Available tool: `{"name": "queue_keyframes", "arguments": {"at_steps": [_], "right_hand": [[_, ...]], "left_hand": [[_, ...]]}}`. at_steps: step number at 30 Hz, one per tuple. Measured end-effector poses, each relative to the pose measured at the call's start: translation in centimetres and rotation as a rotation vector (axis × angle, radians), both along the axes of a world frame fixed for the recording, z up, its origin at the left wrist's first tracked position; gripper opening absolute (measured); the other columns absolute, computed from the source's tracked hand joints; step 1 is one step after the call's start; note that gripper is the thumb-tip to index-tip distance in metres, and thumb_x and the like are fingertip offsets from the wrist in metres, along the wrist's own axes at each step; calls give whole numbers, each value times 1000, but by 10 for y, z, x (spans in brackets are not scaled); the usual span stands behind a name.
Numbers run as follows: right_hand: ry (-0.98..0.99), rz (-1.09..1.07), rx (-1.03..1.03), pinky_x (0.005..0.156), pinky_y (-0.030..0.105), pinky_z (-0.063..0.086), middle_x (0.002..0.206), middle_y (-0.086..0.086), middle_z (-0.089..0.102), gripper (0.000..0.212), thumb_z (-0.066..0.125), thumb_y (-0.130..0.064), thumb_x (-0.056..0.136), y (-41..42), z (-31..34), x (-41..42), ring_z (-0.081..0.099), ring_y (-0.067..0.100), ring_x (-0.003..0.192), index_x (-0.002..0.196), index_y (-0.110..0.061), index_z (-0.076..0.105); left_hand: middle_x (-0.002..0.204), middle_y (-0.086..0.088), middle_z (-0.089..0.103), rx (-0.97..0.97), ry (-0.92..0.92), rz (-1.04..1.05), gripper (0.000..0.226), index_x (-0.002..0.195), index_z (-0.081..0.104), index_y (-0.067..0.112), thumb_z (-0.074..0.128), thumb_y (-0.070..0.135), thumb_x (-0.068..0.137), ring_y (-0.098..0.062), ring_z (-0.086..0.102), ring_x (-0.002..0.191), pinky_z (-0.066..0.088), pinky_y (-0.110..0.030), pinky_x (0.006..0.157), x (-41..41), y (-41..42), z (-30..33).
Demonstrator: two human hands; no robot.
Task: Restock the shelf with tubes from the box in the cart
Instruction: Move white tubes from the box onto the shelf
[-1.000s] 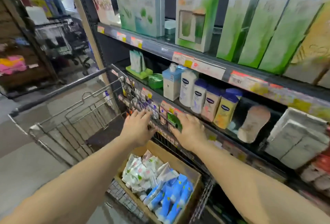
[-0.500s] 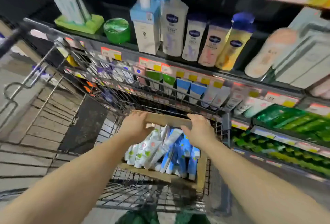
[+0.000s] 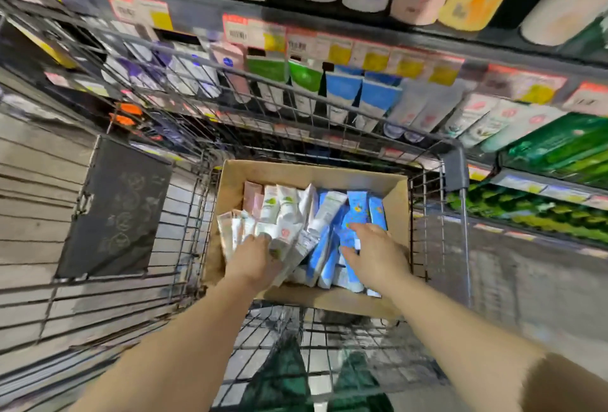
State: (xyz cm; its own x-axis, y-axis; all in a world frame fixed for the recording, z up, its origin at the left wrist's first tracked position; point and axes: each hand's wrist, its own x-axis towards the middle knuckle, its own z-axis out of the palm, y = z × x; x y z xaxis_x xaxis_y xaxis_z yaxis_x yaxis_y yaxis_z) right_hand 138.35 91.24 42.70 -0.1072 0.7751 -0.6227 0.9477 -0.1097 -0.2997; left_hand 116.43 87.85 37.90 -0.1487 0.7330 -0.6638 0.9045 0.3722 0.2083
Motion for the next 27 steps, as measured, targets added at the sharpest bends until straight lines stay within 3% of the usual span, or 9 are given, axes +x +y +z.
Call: {"name": "queue_keyframes", "arguments": {"at_steps": [8, 11, 14, 16, 19, 21, 23, 25, 27], "right_hand": [[7, 0, -75, 109, 36, 33, 147, 6, 40, 56, 51, -43, 96, 2, -30, -6, 38, 26, 134, 145, -23, 37], [44, -13, -101, 107, 36, 34, 147, 7, 41, 56, 51, -43, 96, 9, -27, -14, 37, 27, 134, 146, -22, 36], [207, -79, -196, 101, 31, 39, 143, 2, 45, 56, 53, -46, 94, 18, -22, -30, 45, 24, 130, 143, -21, 39], [405, -250, -349, 94, 26, 44, 131, -3, 55, 50, 60, -44, 91, 22, -19, -46, 55, 18, 118, 135, -22, 48], [609, -477, -444, 66, 26, 52, 103, -2, 69, 16, 65, -32, 90, 27, -15, -63, 64, 12, 85, 105, -27, 62], [660, -564, -440, 67, 33, 57, 102, -1, 70, 15, 66, -27, 90, 30, -16, -65, 67, 16, 86, 104, -25, 62], [618, -569, -401, 71, 33, 57, 108, -2, 67, 24, 65, -29, 91, 32, -20, -61, 65, 18, 95, 112, -20, 59], [590, -576, -387, 67, 29, 53, 111, -2, 66, 26, 65, -32, 91, 32, -25, -54, 63, 14, 94, 113, -20, 57], [573, -586, -387, 64, 27, 48, 112, -2, 66, 31, 65, -33, 91, 29, -28, -46, 60, 10, 89, 116, -18, 58]], "left_hand": [[99, 2, 62, 27, -38, 197, 42, 101, 52, 21, 73, 46, 75, -20, 62, 87, 52, -33, 74, 4, -1, -22], [84, 7, 62, 32, -130, 308, 44, 91, 52, 22, 75, 53, 69, -16, 62, 77, 54, -33, 71, 2, 0, -17], [81, 8, 58, 118, -269, 342, 40, 92, 52, 20, 78, 43, 73, -18, 62, 80, 52, -33, 70, 7, 5, -3], [83, 2, 60, 209, -437, 367, 36, 92, 55, 21, 80, 39, 73, -17, 60, 75, 50, -38, 68, 14, 10, 11], [87, 10, 60, 229, -686, 398, 39, 96, 54, 34, 82, 19, 74, -2, 56, 69, 49, -28, 67, 22, 16, 29], [98, 11, 58, 187, -663, 397, 53, 114, 55, 27, 85, 24, 70, -2, 57, 82, 50, -21, 74, 14, 13, 26], [112, 5, 59, 142, -523, 460, 65, 126, 53, 17, 85, 31, 70, -9, 57, 95, 50, -24, 82, -3, 4, 9], [113, 0, 64, 108, -349, 543, 53, 118, 57, 17, 82, 32, 73, -11, 60, 95, 54, -31, 82, -16, -9, -11], [99, 1, 69, 81, -212, 566, 31, 97, 57, 22, 78, 31, 75, -15, 63, 85, 57, -36, 76, -17, -19, -24]]}}
